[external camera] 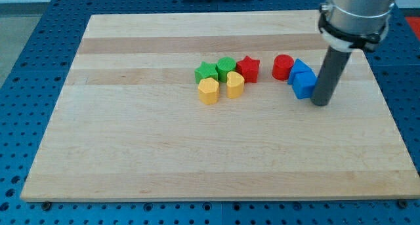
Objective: Move the blue triangle towards the centre
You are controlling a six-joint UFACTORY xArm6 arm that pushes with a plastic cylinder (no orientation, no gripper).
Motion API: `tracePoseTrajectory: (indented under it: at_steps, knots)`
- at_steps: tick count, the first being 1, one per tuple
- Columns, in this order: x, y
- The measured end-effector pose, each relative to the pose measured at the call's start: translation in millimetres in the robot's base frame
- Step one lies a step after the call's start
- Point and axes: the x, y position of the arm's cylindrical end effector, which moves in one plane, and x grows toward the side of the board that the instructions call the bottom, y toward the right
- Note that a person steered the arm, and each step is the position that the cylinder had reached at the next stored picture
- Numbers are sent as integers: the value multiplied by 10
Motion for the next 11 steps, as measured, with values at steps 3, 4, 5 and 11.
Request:
tracePoseTrajectory:
  at_steps: [3,4,5,11]
  knots:
    - [-501,361]
    - [-691,343]
    - [-711,197]
    - [-465,-556]
